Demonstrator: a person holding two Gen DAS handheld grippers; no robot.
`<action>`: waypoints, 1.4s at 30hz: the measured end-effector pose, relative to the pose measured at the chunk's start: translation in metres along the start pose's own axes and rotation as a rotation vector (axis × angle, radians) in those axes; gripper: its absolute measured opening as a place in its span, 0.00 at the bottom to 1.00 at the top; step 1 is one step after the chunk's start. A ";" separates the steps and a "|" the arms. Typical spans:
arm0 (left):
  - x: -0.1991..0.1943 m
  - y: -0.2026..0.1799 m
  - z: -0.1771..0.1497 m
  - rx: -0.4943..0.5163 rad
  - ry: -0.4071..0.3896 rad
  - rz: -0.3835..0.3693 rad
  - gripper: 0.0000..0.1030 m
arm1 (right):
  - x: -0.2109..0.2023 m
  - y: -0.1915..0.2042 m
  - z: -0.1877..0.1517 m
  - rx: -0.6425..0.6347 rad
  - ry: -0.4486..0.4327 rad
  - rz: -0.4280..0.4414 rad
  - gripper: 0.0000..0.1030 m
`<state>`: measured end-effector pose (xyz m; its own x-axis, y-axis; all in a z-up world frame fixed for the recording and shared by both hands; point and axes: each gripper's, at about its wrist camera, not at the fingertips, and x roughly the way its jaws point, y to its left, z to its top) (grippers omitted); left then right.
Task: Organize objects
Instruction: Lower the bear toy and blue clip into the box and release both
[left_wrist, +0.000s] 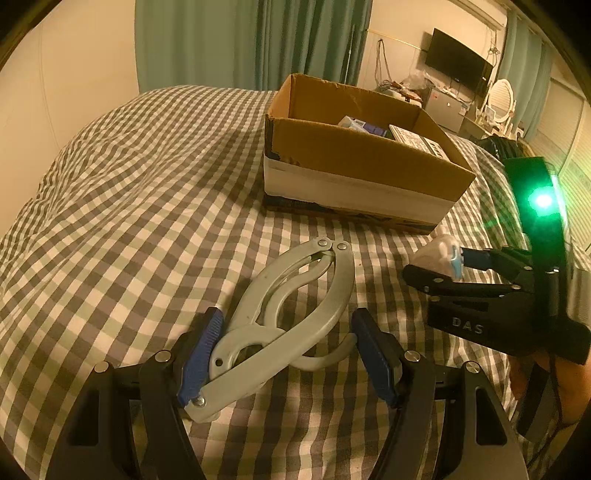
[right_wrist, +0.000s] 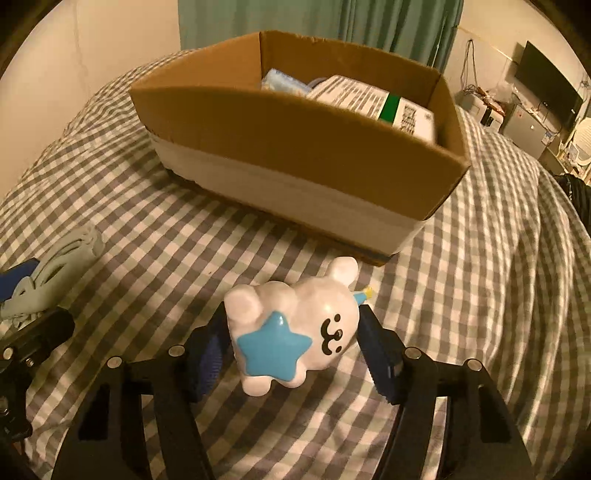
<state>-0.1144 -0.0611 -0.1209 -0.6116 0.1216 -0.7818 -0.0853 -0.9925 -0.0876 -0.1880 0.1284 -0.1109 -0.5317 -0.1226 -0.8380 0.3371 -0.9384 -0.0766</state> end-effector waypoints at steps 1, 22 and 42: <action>-0.001 0.000 0.000 0.000 -0.001 0.001 0.71 | -0.004 0.000 0.000 0.001 -0.003 0.005 0.63; -0.087 -0.007 0.072 -0.030 -0.170 -0.056 0.71 | -0.159 -0.005 0.038 0.016 -0.236 0.110 0.63; -0.074 -0.044 0.244 0.050 -0.263 -0.108 0.71 | -0.221 -0.067 0.185 0.057 -0.444 0.088 0.63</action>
<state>-0.2572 -0.0234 0.0919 -0.7793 0.2320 -0.5822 -0.1954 -0.9726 -0.1261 -0.2367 0.1582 0.1795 -0.7885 -0.3179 -0.5265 0.3592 -0.9329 0.0254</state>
